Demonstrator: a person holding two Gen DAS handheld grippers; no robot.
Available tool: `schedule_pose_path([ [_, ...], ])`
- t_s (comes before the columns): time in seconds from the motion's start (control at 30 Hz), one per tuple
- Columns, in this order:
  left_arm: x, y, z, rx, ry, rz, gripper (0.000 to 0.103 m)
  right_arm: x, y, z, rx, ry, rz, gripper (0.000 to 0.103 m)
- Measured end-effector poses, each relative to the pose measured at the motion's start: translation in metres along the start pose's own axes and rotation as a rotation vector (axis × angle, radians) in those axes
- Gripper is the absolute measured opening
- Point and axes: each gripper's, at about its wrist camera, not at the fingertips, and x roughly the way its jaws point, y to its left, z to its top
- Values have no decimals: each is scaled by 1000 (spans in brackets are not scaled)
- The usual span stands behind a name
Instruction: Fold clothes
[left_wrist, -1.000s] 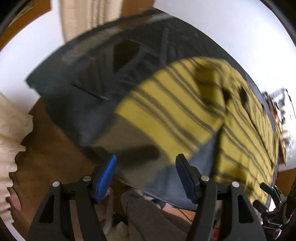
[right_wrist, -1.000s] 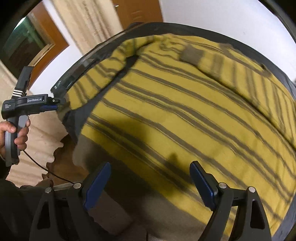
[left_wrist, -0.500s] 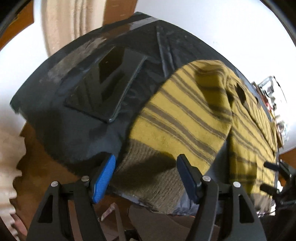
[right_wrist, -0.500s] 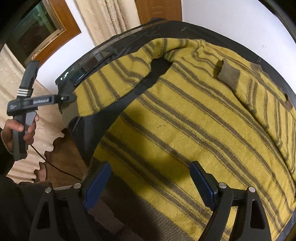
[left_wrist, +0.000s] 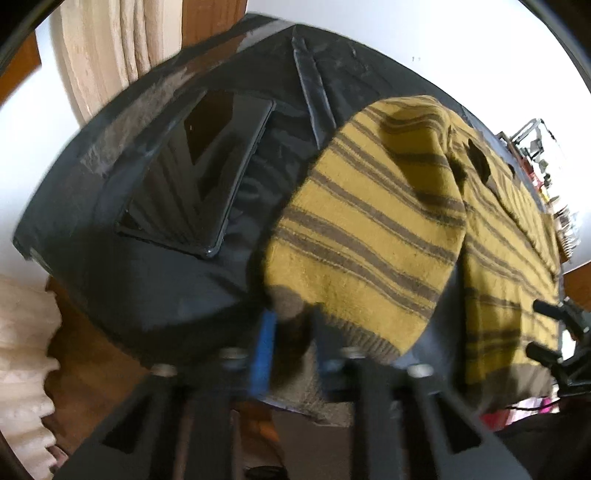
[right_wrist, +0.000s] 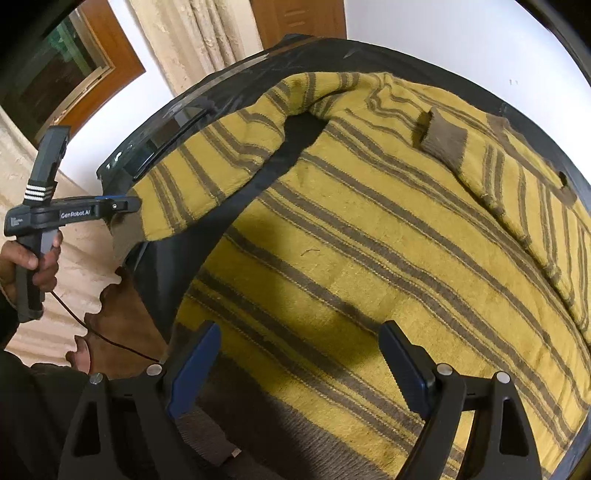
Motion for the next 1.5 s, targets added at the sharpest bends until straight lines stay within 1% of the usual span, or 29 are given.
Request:
schedule_pose_path([
  [0.03, 1, 2, 2, -12, 10, -15, 15, 0, -1, -1, 9, -2, 1, 89],
  [0.1, -1, 1, 2, 0, 11, -17, 13, 0, -3, -1, 22, -5, 3, 89],
  [0.23, -12, -2, 7, -17, -8, -78, 13, 0, -5, -1, 34, -13, 4, 89],
  [0.4, -32, -6, 19, -80, -49, -206, 12, -6, 0, 5, 22, -55, 23, 89],
  [0.53, -40, -18, 26, -109, -62, -305, 12, -13, 10, 15, -7, -98, 86, 89],
  [0.63, -35, -33, 34, -95, -57, -333, 12, -20, 21, 24, -49, -139, 148, 89],
  [0.73, -32, -48, 36, -72, -43, -352, 12, -26, 41, 34, -121, -167, 186, 89],
  [0.87, -29, -64, 43, -45, -29, -370, 12, -26, 71, 49, -213, -187, 242, 89],
  [0.93, -29, -68, 45, -62, -20, -391, 12, -22, 85, 57, -244, -188, 261, 89],
  [1.0, -29, -71, 48, -79, -14, -408, 12, -14, 95, 63, -257, -180, 266, 89],
  [1.1, -31, -74, 50, -84, -15, -421, 12, -1, 102, 71, -255, -174, 226, 89],
  [1.2, -32, -76, 52, -85, -12, -439, 12, 6, 98, 80, -207, -171, 221, 89],
  [1.23, -31, -76, 52, -89, -7, -446, 12, 7, 95, 83, -194, -167, 230, 89],
  [1.3, -28, -75, 54, -100, 0, -456, 12, 9, 95, 90, -188, -155, 244, 79],
  [1.37, -27, -74, 55, -109, 4, -459, 12, 12, 95, 93, -191, -140, 228, 38],
  [1.43, -25, -72, 56, -114, 5, -462, 12, 16, 95, 95, -194, -124, 206, 29],
  [1.47, -24, -71, 57, -117, 6, -466, 12, 17, 95, 94, -194, -121, 198, 26],
  [1.5, -24, -70, 58, -120, 5, -466, 13, 18, 94, 94, -194, -118, 191, 25],
])
